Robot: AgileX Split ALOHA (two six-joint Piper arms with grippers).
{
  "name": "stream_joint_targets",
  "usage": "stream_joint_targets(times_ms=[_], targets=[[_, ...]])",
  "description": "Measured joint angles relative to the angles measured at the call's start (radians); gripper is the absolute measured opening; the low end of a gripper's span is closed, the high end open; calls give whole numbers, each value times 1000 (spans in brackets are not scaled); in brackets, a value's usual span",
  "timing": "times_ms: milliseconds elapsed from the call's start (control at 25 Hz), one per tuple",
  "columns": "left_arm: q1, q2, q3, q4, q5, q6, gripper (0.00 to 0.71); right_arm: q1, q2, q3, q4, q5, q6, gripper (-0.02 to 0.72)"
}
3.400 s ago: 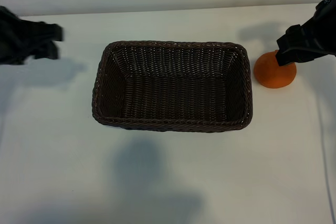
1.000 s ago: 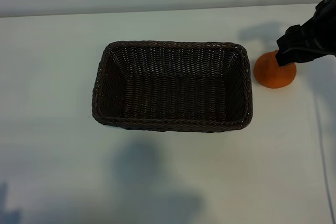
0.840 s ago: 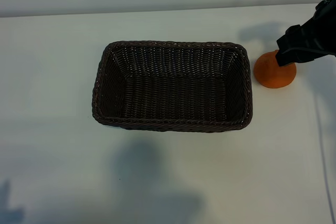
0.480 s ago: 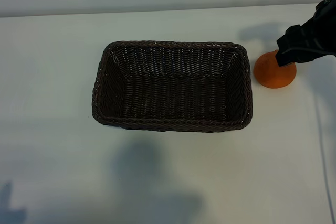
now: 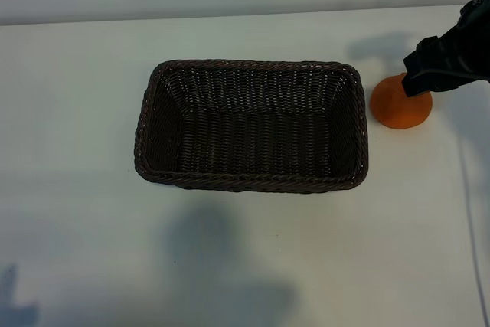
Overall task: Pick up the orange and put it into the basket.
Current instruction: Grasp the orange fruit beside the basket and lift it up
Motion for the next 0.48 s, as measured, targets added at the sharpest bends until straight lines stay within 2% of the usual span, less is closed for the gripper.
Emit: stream_joint_targets(times_ms=[480], targets=[[0,-6,0,0,1,0,573,0,0,0,0,0,0,594]])
